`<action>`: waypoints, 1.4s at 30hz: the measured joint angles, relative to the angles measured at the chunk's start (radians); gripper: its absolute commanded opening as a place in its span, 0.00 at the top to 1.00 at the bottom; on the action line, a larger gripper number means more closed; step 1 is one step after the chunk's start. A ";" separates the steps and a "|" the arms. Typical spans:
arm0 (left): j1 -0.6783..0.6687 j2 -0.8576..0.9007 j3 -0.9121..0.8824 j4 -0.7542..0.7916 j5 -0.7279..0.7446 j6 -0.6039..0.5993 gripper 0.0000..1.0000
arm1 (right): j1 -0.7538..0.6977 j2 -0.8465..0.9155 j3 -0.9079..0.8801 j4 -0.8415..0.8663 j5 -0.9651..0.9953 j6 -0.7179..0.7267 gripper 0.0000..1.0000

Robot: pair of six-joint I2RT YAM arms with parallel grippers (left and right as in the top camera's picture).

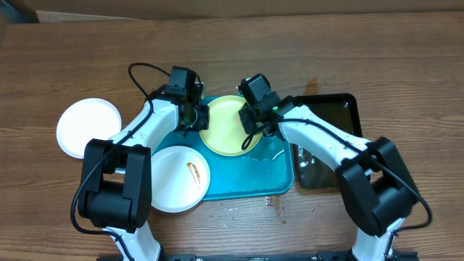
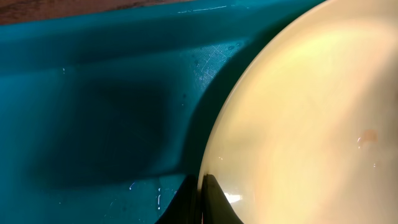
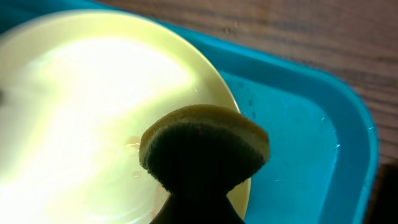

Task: Clean dirty plates on tray and stack at the side
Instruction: 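Lift the sponge from the water and move it toward the yellow-green plate, then scrub the yellow-green plate held by the left gripper with the sponge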

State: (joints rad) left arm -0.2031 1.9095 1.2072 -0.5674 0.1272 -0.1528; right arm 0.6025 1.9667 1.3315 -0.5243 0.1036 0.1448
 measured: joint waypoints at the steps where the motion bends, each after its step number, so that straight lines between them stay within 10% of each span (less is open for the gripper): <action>1: 0.000 0.000 0.000 0.000 0.000 0.000 0.96 | 0.000 0.014 0.000 0.005 0.001 -0.001 0.96; 28: 0.000 0.000 0.004 0.005 0.000 0.000 0.96 | 0.000 0.027 0.043 -0.019 -0.030 0.097 0.96; 33: 0.000 0.000 0.004 0.006 0.000 0.000 0.96 | 0.000 0.028 0.043 -0.040 -0.048 0.126 0.48; 42: 0.000 0.000 0.004 0.007 0.000 0.000 0.96 | 0.000 0.028 0.043 -0.063 -0.048 0.090 0.57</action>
State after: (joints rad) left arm -0.2031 1.9095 1.2110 -0.5606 0.1272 -0.1524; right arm 0.6025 1.9945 1.3750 -0.5869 0.0555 0.2352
